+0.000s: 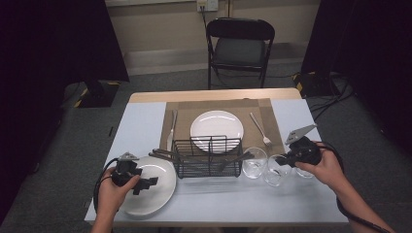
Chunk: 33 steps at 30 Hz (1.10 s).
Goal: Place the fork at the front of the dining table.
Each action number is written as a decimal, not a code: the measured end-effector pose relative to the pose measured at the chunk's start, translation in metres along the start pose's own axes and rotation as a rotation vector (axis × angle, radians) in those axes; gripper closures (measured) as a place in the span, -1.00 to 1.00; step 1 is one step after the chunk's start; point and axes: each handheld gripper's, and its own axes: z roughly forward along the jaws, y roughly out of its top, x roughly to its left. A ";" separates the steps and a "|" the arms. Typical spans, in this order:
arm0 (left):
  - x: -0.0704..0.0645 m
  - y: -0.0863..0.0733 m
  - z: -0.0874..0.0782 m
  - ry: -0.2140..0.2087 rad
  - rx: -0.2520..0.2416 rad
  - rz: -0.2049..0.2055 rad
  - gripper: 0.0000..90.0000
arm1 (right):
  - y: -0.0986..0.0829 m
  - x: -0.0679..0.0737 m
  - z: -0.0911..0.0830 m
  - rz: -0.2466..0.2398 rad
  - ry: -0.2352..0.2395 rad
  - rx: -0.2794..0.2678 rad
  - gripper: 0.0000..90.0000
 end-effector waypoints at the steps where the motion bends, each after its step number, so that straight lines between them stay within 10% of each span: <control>1: 0.000 0.000 0.000 0.001 0.000 0.002 -0.57 | 0.000 0.001 0.000 -0.002 0.008 -0.003 0.83; 33: -0.001 0.000 -0.001 -0.008 -0.012 -0.010 -0.57 | 0.019 0.056 0.016 -0.091 0.106 0.005 0.83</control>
